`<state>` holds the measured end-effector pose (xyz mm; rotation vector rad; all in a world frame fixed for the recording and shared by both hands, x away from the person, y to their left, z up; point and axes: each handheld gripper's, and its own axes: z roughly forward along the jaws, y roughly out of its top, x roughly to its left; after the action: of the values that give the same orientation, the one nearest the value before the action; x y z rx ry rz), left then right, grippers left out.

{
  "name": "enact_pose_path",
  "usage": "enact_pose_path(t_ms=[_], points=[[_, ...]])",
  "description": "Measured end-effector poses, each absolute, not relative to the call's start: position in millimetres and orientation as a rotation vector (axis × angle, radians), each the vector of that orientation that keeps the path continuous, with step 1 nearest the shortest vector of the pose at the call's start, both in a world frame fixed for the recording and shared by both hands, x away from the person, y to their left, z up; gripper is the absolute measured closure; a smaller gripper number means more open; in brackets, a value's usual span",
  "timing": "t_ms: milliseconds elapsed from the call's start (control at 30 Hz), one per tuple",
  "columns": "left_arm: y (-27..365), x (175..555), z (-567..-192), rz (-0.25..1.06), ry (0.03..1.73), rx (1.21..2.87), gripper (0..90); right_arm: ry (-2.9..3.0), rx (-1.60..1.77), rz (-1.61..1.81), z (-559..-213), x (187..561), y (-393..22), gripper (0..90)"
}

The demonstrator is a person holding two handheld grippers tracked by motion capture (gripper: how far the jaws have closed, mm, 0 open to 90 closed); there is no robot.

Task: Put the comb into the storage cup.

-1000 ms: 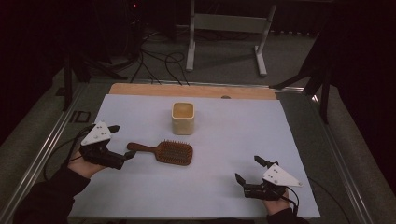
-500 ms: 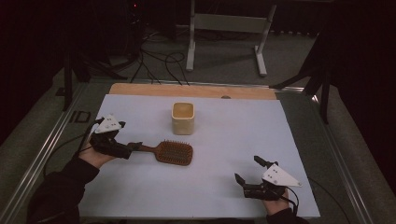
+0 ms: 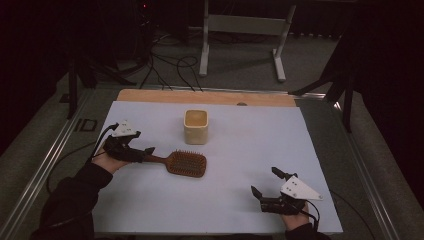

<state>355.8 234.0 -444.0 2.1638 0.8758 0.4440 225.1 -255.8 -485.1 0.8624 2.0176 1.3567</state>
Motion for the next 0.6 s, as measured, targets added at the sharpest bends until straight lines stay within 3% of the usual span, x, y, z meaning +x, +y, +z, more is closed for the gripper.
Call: enact_pose_path(t_ms=[600], points=[[241,379,-469,0.357,1.022,2.187,56.2,2.023,0.860,1.357,-485,225,-256,8.4]])
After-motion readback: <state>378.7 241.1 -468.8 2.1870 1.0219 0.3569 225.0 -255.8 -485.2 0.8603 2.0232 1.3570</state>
